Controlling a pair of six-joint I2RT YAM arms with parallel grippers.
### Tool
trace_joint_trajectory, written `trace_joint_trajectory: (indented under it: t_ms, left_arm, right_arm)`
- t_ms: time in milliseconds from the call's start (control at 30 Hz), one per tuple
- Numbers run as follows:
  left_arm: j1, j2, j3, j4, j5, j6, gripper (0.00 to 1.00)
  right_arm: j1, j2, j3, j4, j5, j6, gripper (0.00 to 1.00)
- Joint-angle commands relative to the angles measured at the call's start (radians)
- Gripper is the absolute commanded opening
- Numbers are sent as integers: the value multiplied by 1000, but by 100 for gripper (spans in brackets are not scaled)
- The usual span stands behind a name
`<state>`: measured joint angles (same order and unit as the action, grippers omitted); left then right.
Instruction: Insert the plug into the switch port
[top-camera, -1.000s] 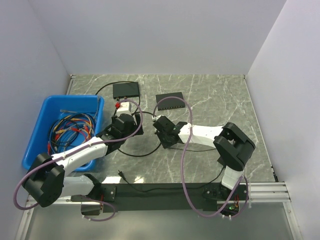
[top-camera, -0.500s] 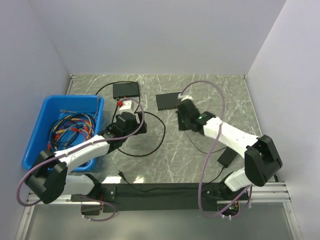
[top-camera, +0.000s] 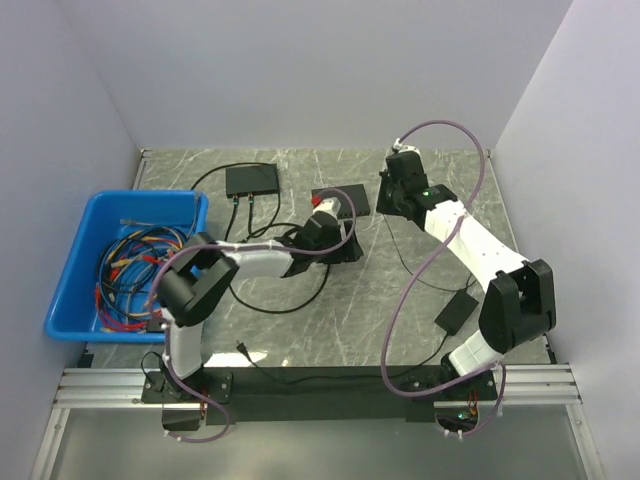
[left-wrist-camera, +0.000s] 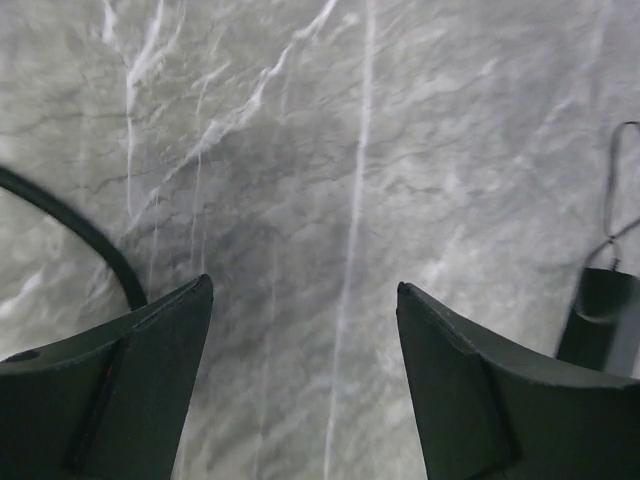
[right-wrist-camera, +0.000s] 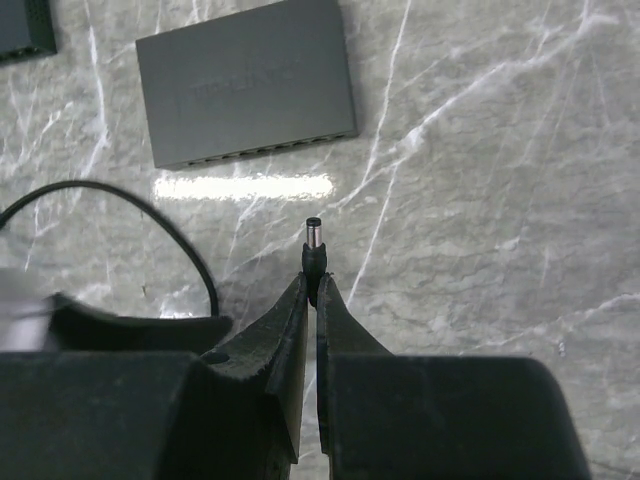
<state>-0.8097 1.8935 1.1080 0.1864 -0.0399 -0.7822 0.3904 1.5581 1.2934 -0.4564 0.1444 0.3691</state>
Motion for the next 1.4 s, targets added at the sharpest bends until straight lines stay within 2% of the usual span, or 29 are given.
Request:
trace_joint_trajectory:
  t_ms: [0, 100, 167, 267, 400, 533, 700, 767, 900, 1000, 1100, 1367]
  left_arm:
    - [1, 71, 79, 32, 43, -52, 80]
    - [0, 122, 133, -31, 43, -43, 80]
    - [0, 131, 132, -60, -14, -42, 80]
    - [1, 110, 79, -120, -75, -54, 80]
    - [23, 62, 4, -223, -250, -71, 82]
    - [102, 44, -33, -298, -336, -58, 83]
    - [204, -2, -86, -211, -316, -2, 82]
    - [222, 9, -45, -208, -305, 27, 82]
    - [228, 110, 171, -257, -345, 115, 82]
    - [260, 183, 306, -298, -305, 127, 82]
    - [303, 232, 399, -300, -233, 121, 81]
    - [340, 358, 590, -298, -178, 158, 80]
  right_arm:
    - [-25, 25, 50, -2, -31, -10, 0]
    - [-31, 34, 50, -2, -31, -27, 0]
    - [-48, 30, 41, 1, -38, -35, 0]
    - [-71, 19, 20, 16, -58, -36, 0]
    - [-102, 40, 30, 30, -101, -24, 0]
    - [-122, 77, 63, 42, -140, -10, 0]
    - [-168, 213, 179, 42, -182, 5, 0]
    - [-182, 293, 246, 30, -193, 20, 0]
    - [-217, 408, 336, 19, -200, 45, 0]
    - [-239, 488, 398, 16, -198, 74, 0]
    - [-242, 580, 495, -22, -215, 91, 0]
    - [-234, 738, 635, -54, -247, 139, 0]
